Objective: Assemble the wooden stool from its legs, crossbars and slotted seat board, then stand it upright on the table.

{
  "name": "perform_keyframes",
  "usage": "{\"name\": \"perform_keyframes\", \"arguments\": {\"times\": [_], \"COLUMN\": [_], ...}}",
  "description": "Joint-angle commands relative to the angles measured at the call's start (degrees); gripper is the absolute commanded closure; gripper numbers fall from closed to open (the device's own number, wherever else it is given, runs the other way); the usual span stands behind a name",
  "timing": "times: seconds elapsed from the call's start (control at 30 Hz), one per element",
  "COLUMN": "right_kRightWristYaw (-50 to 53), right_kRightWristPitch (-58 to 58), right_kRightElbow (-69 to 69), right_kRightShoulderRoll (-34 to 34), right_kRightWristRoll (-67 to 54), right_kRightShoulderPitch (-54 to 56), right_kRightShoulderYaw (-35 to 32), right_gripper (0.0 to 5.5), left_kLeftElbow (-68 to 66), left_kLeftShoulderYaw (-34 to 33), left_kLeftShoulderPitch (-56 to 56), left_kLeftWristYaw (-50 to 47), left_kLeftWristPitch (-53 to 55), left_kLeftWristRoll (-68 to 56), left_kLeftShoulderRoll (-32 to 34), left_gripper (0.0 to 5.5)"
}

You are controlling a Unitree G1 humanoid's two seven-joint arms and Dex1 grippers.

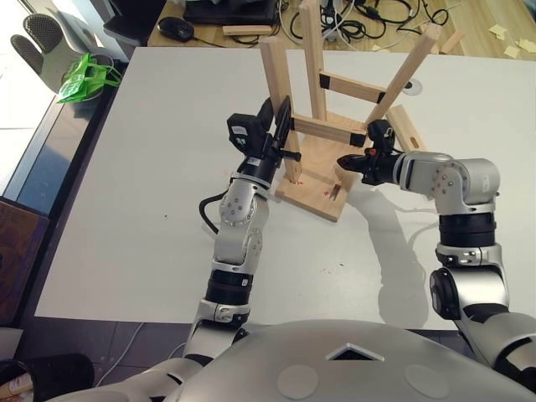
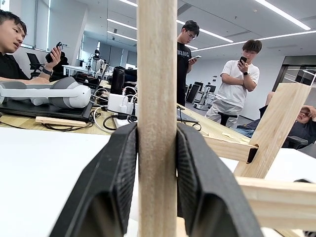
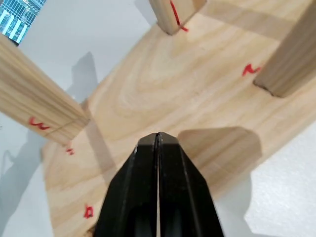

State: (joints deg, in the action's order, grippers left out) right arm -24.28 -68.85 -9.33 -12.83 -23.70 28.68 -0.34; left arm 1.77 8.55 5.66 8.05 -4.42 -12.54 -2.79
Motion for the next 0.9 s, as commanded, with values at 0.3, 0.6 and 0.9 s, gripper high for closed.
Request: {"name": "perform_keyframes", "arguments": {"times": [0.3, 0.6, 0.9], "right_kRightWristYaw": [8.28, 9.08, 9.77], "right_kRightWristPitch": [9.42, 13.51, 15.45], "right_kRightElbow": [-19.5, -23.93, -24.76], "right_kRightShoulderRoll": [6.05, 7.1, 6.98], "right_kRightWristRoll": [6.56, 7.61, 7.82], "right_kRightShoulderPitch": [6.52, 7.81, 7.8], "right_kRightShoulderYaw": [0.4, 0.11, -0.34], "right_gripper": [5.5, 5.5, 5.5], "left_kLeftElbow": [2.57, 7.64, 16.78], "left_kLeftShoulderYaw": [2.74, 3.68, 5.82], "left_kLeftShoulderPitch": [-1.93, -3.88, -6.55], "left_kLeftWristYaw": [-2.1, -1.74, 1.72], "left_kLeftWristPitch": [4.41, 13.23, 28.84], "left_kLeftWristRoll": [0.47, 1.17, -0.36], "left_kLeftShoulderRoll": [-2.33, 0.44, 6.13], "left_gripper": [4.46, 4.46, 4.46]}}
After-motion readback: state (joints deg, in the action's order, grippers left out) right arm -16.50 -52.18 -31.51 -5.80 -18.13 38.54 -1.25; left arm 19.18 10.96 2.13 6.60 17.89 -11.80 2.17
